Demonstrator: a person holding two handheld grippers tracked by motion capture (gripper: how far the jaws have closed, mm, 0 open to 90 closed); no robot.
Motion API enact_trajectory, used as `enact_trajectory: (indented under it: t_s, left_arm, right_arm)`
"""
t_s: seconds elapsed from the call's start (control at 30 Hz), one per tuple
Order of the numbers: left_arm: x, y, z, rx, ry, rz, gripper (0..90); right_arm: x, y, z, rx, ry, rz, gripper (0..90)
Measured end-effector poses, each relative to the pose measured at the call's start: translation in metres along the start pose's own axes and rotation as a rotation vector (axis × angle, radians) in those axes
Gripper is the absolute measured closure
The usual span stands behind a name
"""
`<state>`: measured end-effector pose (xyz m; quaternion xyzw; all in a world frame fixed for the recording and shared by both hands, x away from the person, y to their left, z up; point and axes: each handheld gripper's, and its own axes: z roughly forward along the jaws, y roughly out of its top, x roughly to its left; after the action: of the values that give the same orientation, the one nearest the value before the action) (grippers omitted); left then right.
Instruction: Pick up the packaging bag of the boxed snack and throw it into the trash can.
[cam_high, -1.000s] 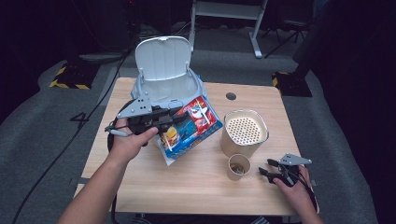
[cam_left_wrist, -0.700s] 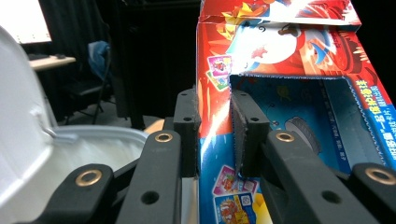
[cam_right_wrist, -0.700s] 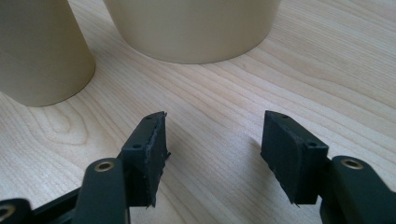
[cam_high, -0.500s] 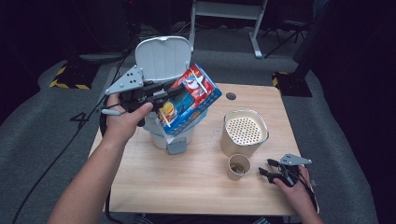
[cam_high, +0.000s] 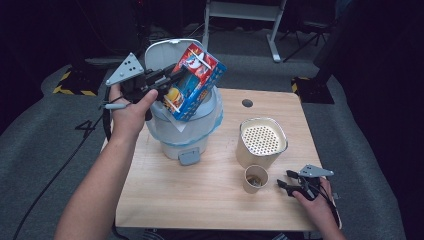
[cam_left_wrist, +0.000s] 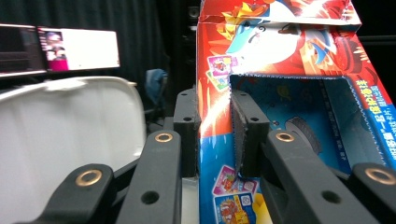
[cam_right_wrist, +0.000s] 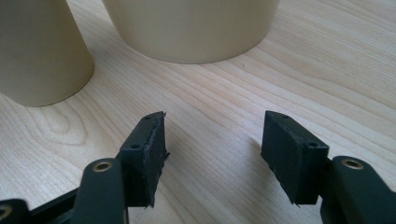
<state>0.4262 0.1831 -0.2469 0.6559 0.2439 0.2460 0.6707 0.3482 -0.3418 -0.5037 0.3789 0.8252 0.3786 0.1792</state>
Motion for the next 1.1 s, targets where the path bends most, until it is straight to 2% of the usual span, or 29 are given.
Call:
enact_trajectory:
  t_s: [0.13,0.17,0.2,0.23,0.27,0.37,0.4,0.5,0.73,1.0,1.1]
  left_arm:
    - [0.006,0.003,0.0,-0.018,0.032,-0.009,74.8]
    - [0.009,0.005,0.0,-0.026,0.053,-0.012,74.8]
    - [0.009,0.005,0.0,-0.026,0.053,-0.012,74.8]
    - [0.012,0.007,0.001,-0.03,0.082,-0.01,74.8]
    - [0.012,0.007,0.001,-0.03,0.082,-0.01,74.8]
    - [0.013,0.007,0.004,-0.013,0.15,0.0,74.8]
    - [0.014,0.006,0.005,-0.015,0.159,-0.001,74.8]
    - [0.015,0.005,0.009,-0.021,0.17,-0.014,74.8]
    - [0.019,0.007,0.016,-0.007,0.208,0.002,74.8]
    - [0.026,0.005,0.027,-0.008,0.228,-0.008,74.7]
    - [0.029,0.002,0.033,0.004,0.249,-0.004,74.7]
  right_arm:
    - [0.0,0.0,0.0,0.0,-0.001,0.0,39.9]
    - [0.0,0.0,0.0,0.0,-0.001,0.001,39.8]
    - [0.0,0.0,0.0,0.0,-0.001,0.001,39.8]
    - [0.0,0.0,0.0,0.0,-0.002,0.0,39.8]
    - [0.0,0.0,0.0,0.0,-0.002,0.0,39.8]
    - [0.0,0.0,0.0,0.0,-0.003,0.0,39.8]
    - [0.0,0.0,0.0,0.0,-0.003,-0.001,39.8]
    - [0.0,0.0,0.0,0.002,-0.005,0.0,39.8]
    - [0.0,0.0,0.0,0.002,-0.005,0.0,39.7]
    - [0.0,0.0,0.0,0.001,-0.003,0.0,39.7]
    - [0.0,0.0,0.0,0.0,-0.003,0.0,39.7]
